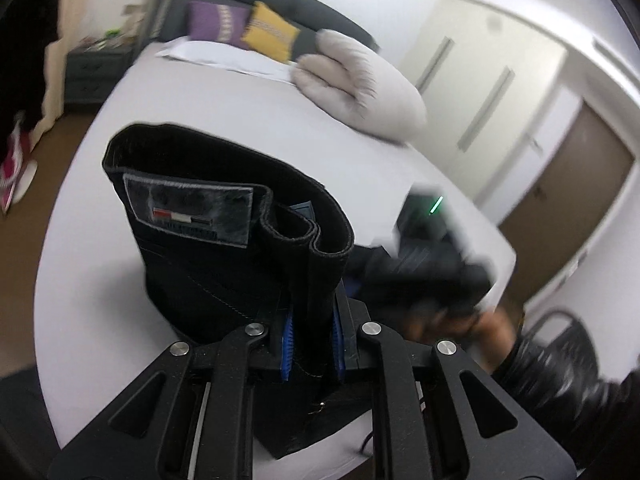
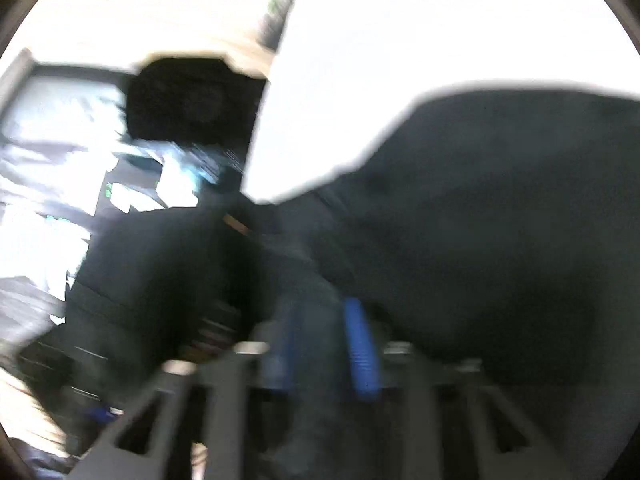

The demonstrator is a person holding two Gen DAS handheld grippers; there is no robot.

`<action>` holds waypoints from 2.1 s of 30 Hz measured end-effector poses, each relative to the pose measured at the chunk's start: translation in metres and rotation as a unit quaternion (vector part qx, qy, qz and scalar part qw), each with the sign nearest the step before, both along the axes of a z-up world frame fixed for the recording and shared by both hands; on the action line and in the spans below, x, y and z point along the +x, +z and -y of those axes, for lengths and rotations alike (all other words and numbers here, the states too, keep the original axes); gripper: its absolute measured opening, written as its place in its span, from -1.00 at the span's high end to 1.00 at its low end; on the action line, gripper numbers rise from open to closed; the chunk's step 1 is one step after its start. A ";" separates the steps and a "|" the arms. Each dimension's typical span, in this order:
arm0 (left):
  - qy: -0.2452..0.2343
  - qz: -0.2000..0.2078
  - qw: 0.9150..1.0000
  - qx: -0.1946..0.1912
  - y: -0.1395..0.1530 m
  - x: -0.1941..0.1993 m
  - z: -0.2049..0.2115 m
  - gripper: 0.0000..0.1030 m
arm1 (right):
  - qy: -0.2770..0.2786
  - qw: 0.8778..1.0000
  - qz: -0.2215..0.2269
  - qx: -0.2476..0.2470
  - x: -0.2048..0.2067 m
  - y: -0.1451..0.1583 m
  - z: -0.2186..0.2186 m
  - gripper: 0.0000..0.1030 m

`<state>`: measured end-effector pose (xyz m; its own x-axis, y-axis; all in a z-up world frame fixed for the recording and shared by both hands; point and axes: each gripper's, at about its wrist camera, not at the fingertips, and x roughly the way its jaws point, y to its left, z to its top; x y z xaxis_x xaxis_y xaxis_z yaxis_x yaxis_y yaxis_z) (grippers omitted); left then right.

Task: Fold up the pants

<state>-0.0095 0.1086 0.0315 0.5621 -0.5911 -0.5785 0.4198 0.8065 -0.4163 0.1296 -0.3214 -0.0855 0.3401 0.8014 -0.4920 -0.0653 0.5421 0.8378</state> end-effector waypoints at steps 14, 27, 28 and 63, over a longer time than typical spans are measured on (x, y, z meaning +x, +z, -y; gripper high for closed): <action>-0.130 0.037 0.980 0.149 -0.037 -0.030 0.149 0.76 | 0.084 0.995 0.051 -0.021 -0.004 0.059 0.016 -0.78; -0.188 0.038 0.961 0.200 -0.064 -0.037 0.228 0.76 | 0.081 0.968 0.014 -0.237 -0.033 0.051 0.021 0.42; -0.194 0.039 0.959 0.203 -0.065 -0.039 0.236 0.76 | 0.076 0.967 0.013 -0.241 -0.035 0.050 0.025 0.50; -0.261 -0.043 0.953 0.150 -0.088 0.073 0.343 0.67 | -0.036 0.997 -0.046 -0.050 -0.048 -0.031 0.165 0.50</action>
<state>0.0638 -0.2348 -0.0567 0.1799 -0.5774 -0.7964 0.7703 0.5862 -0.2510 0.0811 -0.4863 -0.1166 0.3449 0.7218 -0.6001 0.0508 0.6241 0.7797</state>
